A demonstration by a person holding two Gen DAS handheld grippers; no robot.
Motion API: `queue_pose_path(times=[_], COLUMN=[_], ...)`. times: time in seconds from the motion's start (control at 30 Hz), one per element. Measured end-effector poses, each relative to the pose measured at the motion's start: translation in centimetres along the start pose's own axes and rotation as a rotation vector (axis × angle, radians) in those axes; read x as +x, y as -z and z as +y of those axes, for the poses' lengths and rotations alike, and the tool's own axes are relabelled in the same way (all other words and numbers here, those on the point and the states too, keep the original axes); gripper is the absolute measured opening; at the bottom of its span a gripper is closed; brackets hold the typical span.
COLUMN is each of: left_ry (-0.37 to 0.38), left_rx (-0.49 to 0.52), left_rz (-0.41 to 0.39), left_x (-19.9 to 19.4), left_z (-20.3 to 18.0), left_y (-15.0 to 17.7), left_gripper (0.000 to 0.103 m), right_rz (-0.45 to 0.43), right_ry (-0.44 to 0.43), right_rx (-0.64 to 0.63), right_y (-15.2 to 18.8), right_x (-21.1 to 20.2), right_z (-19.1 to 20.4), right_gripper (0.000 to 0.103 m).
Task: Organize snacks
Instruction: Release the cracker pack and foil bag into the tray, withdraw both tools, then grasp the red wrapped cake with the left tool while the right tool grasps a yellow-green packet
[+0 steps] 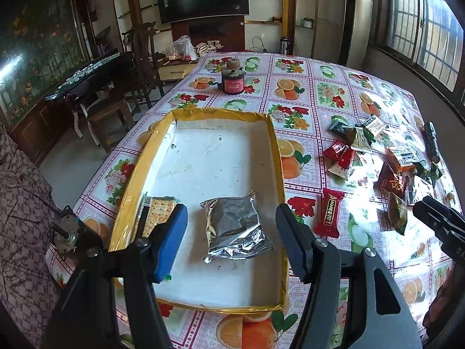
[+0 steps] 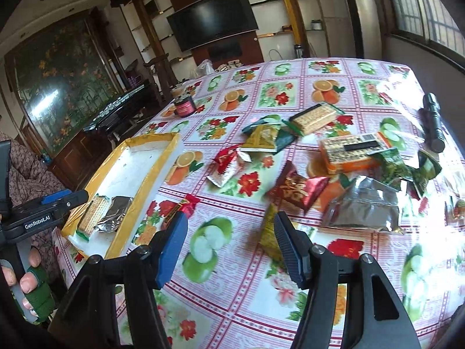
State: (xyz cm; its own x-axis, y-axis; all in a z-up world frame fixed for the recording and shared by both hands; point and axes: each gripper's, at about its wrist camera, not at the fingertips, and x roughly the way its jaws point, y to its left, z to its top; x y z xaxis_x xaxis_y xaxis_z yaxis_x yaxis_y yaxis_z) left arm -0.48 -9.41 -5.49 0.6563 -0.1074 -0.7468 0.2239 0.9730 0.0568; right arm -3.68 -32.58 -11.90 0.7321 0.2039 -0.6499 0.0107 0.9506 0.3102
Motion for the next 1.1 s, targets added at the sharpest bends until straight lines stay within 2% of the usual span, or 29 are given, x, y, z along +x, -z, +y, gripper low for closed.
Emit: queue_pose_path(times=[0.5, 1.1], left_ry=[0.051, 0.145], left_rx=[0.059, 0.146], left_rz=[0.009, 0.055], left_x=[-0.1, 0.3], left_z=[-3.8, -8.8], left_y=[0.0, 0.7], left_gripper=[0.066, 0.067], right_rz=[-0.028, -0.025], right_ry=[0.088, 0.098], right_rx=[0.106, 0.125], right_y=[1.4, 2.4], right_x=[-3.4, -4.4], right_z=[-6.0, -7.5], right_gripper=[0.063, 0.063])
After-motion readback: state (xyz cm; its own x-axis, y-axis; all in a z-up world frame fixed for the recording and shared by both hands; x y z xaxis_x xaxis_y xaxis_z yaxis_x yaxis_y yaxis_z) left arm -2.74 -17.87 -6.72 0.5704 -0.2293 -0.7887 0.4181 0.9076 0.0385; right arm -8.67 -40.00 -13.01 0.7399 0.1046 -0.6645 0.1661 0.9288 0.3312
